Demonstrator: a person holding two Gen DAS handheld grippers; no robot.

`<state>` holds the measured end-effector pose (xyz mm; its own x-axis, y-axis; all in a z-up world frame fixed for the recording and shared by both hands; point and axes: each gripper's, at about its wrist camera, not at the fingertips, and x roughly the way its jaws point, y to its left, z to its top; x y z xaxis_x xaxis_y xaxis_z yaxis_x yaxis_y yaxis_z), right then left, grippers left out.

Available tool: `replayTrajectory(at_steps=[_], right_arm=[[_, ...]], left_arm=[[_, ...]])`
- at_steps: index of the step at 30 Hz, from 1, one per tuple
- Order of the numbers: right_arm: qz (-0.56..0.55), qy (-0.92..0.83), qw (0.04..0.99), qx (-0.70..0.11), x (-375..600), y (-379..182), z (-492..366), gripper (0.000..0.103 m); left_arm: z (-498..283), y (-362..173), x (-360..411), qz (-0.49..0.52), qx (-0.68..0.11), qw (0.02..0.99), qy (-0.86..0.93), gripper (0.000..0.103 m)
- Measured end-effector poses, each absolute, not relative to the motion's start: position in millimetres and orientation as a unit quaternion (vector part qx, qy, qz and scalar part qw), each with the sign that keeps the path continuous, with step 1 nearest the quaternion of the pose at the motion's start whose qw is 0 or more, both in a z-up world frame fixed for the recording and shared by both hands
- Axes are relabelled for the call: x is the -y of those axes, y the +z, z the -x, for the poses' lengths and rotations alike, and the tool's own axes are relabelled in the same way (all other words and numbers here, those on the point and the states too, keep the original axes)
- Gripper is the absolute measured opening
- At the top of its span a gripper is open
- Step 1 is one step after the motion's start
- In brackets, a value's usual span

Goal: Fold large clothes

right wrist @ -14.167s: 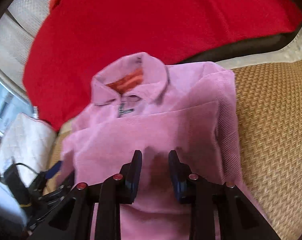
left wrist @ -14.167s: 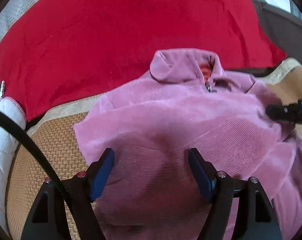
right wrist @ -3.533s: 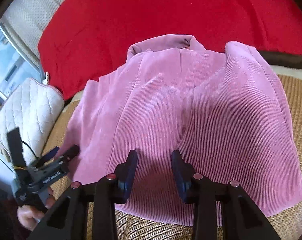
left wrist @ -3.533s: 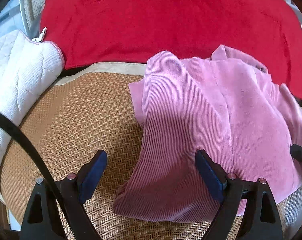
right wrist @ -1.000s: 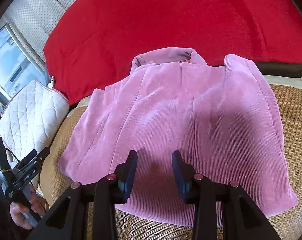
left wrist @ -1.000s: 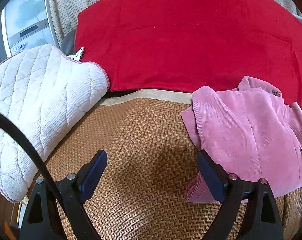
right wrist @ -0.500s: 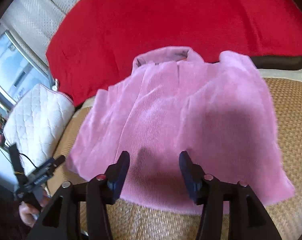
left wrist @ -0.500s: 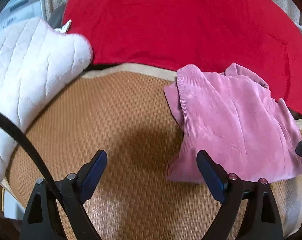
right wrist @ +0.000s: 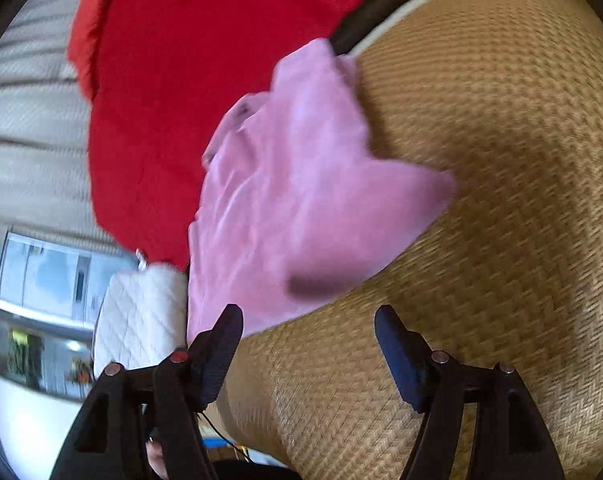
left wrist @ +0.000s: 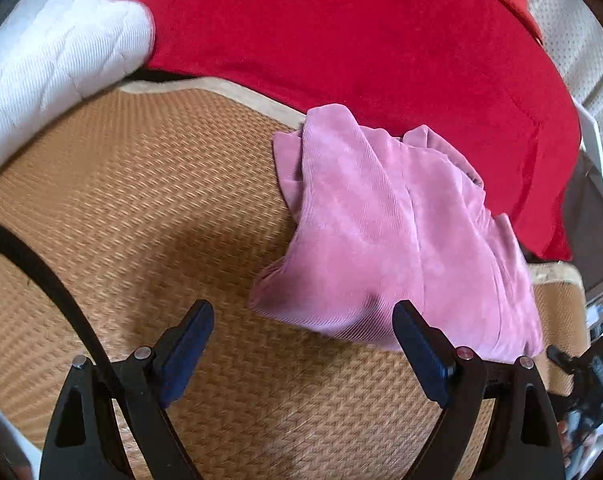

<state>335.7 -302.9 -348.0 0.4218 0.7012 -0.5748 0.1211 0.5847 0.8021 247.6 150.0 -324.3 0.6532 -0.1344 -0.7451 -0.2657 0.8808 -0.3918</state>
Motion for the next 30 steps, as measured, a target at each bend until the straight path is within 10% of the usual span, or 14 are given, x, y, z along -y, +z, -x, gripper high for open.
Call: replayTrajectory(at_steps=[18,22,24,30], right_arm=[[-0.397,0.124,0.813,-0.409,258,-353,-387,0.073],[-0.378,0.106,0.827,-0.402,250,-358,-391,0.036],[-0.395,0.110,0.820,-0.399,254,-364,-391,0.029],[-0.313,0.111,0.868,-0.369,235,-335,-372,0.021]], left_arm=[[-283,-359,-166,0.384,-0.360,0.850,0.021,0.067],[-287,-358,-161,0.387,-0.345,0.855,0.017,0.063],[-285,-357,-160,0.389,-0.333,0.859,0.010,0.041],[-281,-337,-160,0.376,-0.314,0.872,-0.006,0.023]])
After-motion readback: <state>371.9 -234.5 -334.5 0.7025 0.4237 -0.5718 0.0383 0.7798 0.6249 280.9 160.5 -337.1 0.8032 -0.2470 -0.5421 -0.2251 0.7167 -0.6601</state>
